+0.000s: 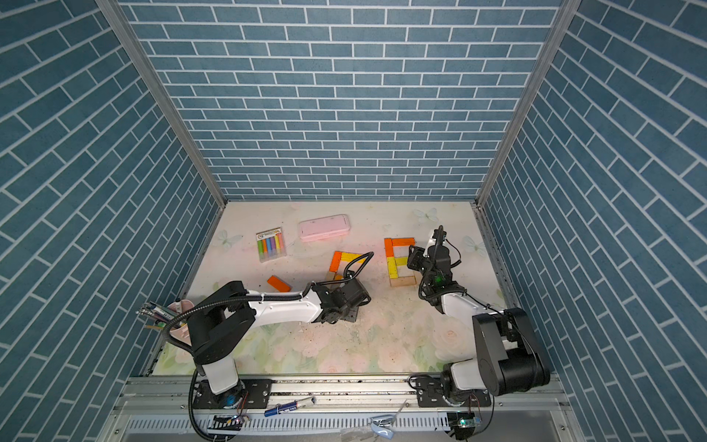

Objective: Assemble the number 6 with building blocks
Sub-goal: Assemble the building block at the center of the board.

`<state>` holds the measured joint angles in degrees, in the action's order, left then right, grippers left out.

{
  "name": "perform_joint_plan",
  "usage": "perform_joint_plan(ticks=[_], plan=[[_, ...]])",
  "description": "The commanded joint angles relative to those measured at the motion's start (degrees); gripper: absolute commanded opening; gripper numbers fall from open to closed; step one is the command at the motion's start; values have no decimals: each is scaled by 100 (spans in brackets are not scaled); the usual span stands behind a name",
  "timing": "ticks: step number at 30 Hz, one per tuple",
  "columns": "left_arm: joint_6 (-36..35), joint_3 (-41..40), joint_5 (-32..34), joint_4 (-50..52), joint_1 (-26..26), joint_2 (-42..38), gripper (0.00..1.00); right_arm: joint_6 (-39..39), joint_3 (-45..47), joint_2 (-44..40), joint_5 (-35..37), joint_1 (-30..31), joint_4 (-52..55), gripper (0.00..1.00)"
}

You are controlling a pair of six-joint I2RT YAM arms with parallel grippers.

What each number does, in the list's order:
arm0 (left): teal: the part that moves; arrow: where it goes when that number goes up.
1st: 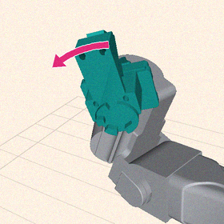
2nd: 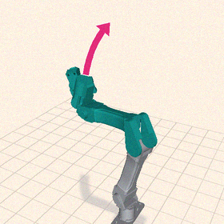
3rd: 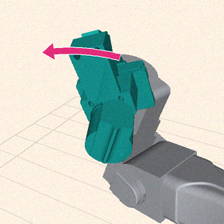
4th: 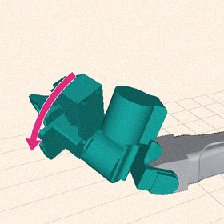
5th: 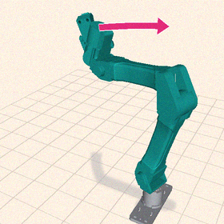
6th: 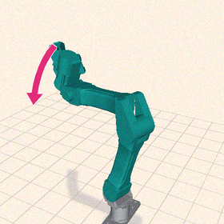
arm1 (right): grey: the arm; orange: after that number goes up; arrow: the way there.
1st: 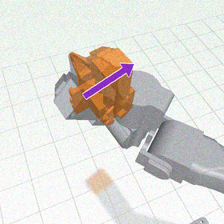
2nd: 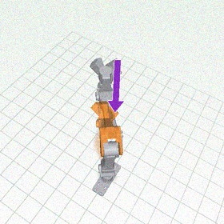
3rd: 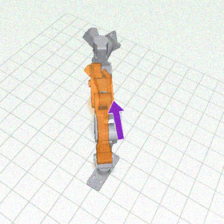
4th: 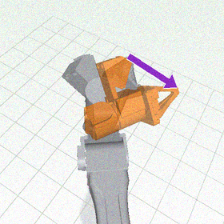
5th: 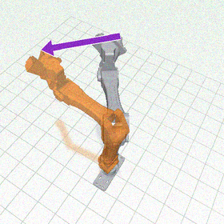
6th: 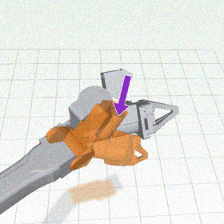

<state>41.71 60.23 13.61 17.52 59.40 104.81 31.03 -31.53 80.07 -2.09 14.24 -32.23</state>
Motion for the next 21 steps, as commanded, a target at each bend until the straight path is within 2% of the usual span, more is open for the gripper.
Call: perform_joint_plan(ticks=[1,11,21], plan=[[74,-131,3,-257,36,77,43,-117,-81,137,-116,-9,-147,41],[-134,-213,99,-354,37,-43,31,-97,-124,245,-234,-9,-174,40],[-180,-84,230,-99,-25,-14,31,-88,-185,369,-257,0,-163,39]])
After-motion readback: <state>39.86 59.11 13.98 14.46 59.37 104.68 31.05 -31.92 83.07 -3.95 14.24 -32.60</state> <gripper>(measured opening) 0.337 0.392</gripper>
